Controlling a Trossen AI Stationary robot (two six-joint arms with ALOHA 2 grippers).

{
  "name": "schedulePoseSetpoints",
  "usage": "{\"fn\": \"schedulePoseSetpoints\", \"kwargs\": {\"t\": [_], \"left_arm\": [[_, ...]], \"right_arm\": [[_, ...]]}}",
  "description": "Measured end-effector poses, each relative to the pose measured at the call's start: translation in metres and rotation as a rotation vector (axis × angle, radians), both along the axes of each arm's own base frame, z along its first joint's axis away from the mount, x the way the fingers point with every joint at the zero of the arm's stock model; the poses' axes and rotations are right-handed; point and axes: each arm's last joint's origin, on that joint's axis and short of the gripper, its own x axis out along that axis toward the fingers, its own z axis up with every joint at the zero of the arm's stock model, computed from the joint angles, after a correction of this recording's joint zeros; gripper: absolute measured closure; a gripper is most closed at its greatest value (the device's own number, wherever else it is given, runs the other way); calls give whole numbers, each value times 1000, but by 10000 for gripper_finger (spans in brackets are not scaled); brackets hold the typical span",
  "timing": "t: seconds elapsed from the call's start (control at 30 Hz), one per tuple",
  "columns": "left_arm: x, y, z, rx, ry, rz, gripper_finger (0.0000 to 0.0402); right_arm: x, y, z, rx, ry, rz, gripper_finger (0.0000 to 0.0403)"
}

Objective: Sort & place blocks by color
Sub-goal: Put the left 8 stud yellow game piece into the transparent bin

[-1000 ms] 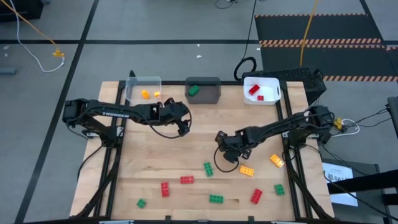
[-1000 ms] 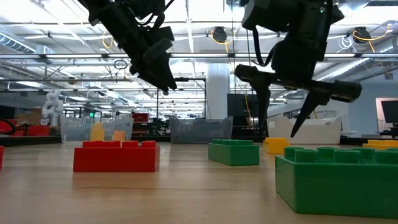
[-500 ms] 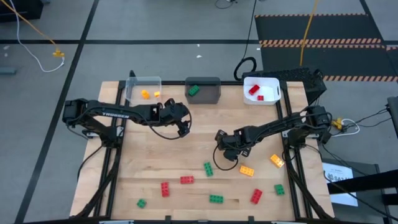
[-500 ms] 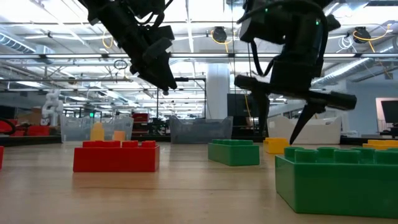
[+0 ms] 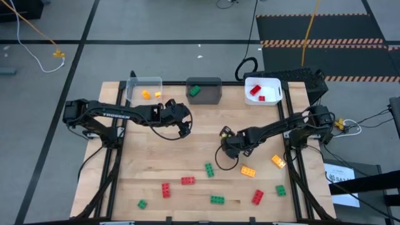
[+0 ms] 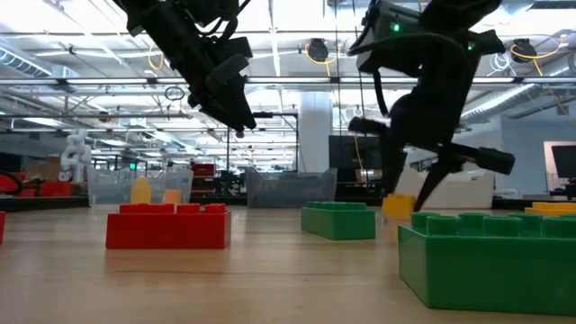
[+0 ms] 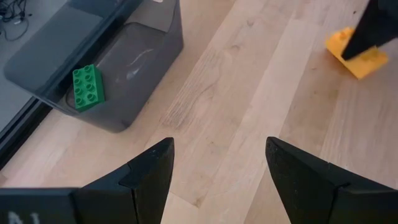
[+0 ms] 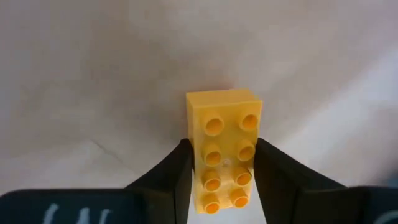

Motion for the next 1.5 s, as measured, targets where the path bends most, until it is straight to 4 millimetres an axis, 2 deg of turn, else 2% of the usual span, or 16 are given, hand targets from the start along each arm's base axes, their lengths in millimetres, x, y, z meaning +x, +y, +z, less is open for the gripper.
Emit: {"fn": "schedulePoseSetpoints", "kwargs": {"t": [0.13,0.2,0.33,0.5,0.67,0.77,0.93,1.1,1.2,1.37,1.5], "left_arm": [[0,0,0,0,-1,0,147],[0,0,0,0,-1,0,147],[0,0,0,1,-4,0,147],[2,-1,2,12,-29,-12,147],[10,-11,10,70,-104,-91,147],[14,-21,14,127,-141,-167,147],[21,-41,23,267,-191,-319,147],[24,-60,31,409,-228,-458,147],[26,-70,31,534,-205,-563,147],[28,-83,21,783,-54,-787,147],[30,-86,17,860,-14,-849,147]], "right_arm": [[0,0,23,-93,-156,-77,275],[1,0,37,-76,-276,-136,272],[3,1,70,67,-536,-240,276],[2,4,105,305,-778,-253,277],[0,6,129,478,-943,-268,278],[-2,-1,130,534,-944,-373,277],[-12,-16,113,537,-783,-596,275],[-16,-25,99,521,-676,-729,274],[-14,-28,96,611,-639,-763,274],[-9,-33,102,865,-613,-745,273],[-5,-33,107,1026,-586,-685,273]]}}
